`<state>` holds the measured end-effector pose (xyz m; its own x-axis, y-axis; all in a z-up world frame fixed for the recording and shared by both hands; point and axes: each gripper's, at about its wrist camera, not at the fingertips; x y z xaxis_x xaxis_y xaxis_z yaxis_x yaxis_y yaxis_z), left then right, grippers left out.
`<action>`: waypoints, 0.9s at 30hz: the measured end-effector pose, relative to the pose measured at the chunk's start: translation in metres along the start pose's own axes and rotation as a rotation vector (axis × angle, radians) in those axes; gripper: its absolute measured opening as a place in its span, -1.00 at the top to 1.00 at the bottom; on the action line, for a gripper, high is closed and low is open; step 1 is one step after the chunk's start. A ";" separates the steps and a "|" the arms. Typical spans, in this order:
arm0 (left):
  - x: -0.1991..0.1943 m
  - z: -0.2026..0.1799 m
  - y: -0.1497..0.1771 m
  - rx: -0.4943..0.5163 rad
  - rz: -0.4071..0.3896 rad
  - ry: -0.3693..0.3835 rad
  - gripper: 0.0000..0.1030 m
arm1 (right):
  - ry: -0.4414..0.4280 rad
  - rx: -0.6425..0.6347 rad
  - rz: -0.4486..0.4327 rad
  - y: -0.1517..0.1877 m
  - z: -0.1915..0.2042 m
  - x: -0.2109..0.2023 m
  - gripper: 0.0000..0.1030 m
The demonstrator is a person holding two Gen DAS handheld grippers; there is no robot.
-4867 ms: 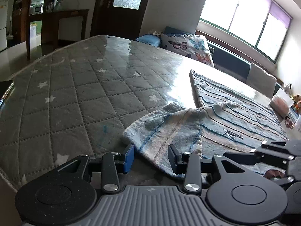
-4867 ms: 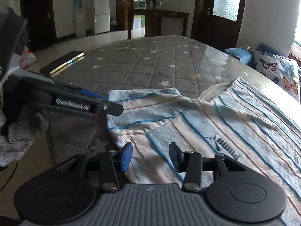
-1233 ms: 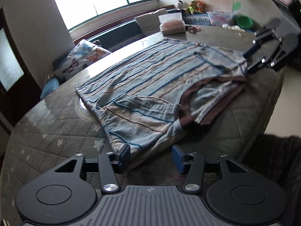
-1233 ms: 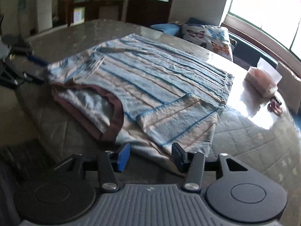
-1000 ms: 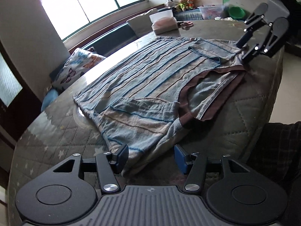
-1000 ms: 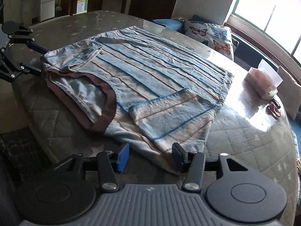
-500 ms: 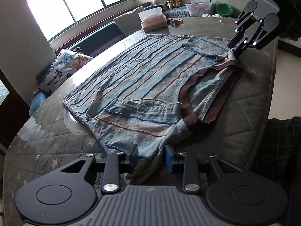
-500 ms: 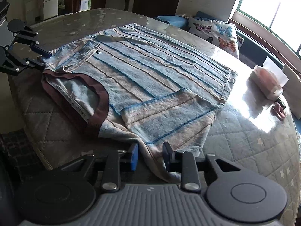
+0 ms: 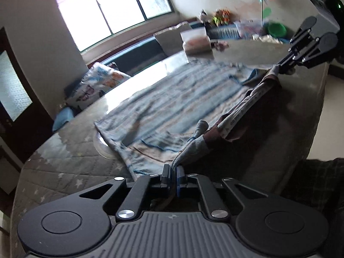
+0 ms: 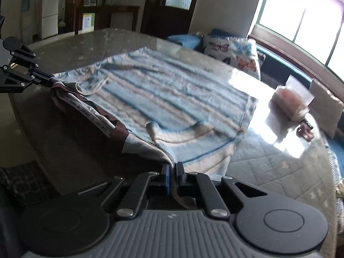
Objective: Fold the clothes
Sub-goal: 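Lift the hem with both grippers and fold it over toward the collar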
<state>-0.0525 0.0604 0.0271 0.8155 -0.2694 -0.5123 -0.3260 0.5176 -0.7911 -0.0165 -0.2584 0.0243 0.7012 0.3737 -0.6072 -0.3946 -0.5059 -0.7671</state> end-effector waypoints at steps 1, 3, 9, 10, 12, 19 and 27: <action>-0.009 -0.001 0.000 -0.005 -0.012 -0.002 0.90 | 0.006 -0.004 -0.011 -0.001 0.002 -0.008 0.91; -0.028 -0.002 -0.001 -0.018 -0.035 -0.005 0.90 | 0.013 -0.009 -0.031 -0.002 0.007 -0.025 0.91; -0.086 -0.004 -0.013 -0.034 -0.123 -0.042 0.90 | 0.026 -0.058 -0.085 -0.007 0.030 -0.084 0.92; -0.089 -0.003 -0.016 -0.033 -0.133 -0.050 0.90 | 0.030 -0.070 -0.096 -0.009 0.033 -0.091 0.92; -0.089 0.001 -0.024 -0.028 -0.154 -0.074 0.90 | 0.039 -0.093 -0.115 -0.017 0.034 -0.099 0.92; -0.051 0.026 -0.053 -0.030 -0.185 -0.141 0.90 | 0.073 -0.150 -0.160 -0.051 0.016 -0.082 0.93; 0.038 0.072 -0.082 -0.077 -0.127 -0.158 0.90 | 0.073 -0.133 -0.123 -0.097 -0.035 -0.007 0.93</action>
<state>0.0396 0.0663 0.0967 0.9151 -0.1952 -0.3528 -0.2463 0.4221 -0.8724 0.0376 -0.2395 0.1100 0.7827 0.3839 -0.4898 -0.2247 -0.5596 -0.7977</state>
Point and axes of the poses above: each gripper's, at about its wrist camera, not at the fingertips, and x roughly the way its jaws point, z to its left, y to its underside, and after that the axes turned 6 degrees about -z, right-handed
